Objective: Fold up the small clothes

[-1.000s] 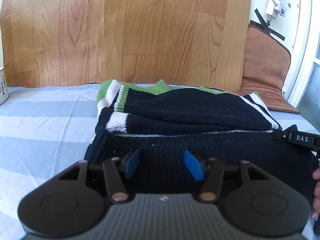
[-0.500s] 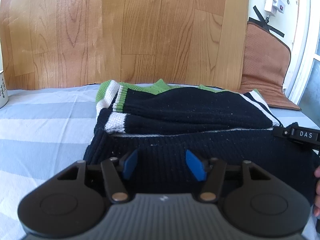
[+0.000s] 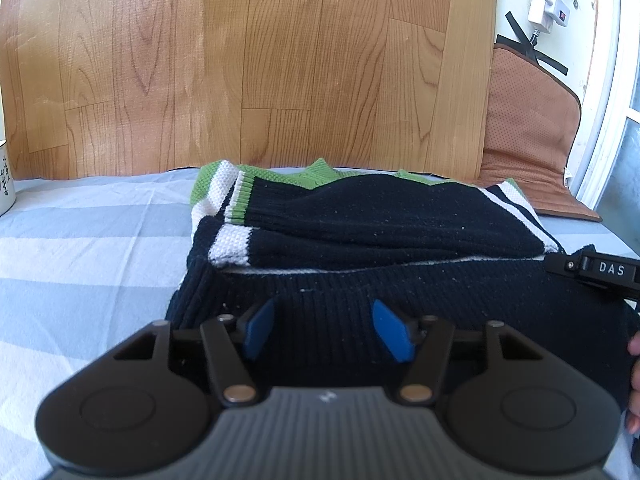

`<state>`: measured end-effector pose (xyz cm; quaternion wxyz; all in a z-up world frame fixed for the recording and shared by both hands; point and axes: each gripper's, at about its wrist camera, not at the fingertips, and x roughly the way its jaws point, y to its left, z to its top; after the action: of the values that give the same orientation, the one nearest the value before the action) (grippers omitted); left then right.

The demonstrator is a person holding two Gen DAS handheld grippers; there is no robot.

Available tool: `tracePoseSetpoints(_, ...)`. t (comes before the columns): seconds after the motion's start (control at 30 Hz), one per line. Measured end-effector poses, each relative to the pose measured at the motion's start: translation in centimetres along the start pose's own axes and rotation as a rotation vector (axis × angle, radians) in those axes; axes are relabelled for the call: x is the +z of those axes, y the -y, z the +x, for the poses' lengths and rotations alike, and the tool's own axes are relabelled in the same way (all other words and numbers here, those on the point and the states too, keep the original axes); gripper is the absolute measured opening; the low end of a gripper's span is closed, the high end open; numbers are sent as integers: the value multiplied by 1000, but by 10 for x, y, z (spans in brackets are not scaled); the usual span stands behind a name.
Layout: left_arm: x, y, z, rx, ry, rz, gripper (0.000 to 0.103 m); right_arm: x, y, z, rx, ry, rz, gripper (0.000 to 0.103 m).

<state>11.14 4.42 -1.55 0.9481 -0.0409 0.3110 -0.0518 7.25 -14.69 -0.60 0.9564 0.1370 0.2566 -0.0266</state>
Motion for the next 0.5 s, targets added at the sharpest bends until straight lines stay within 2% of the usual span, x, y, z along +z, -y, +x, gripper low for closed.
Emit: tracePoseSetpoints(0.5, 0, 1, 0, 2, 1, -1, 58, 1, 0, 2, 17, -7, -10, 57)
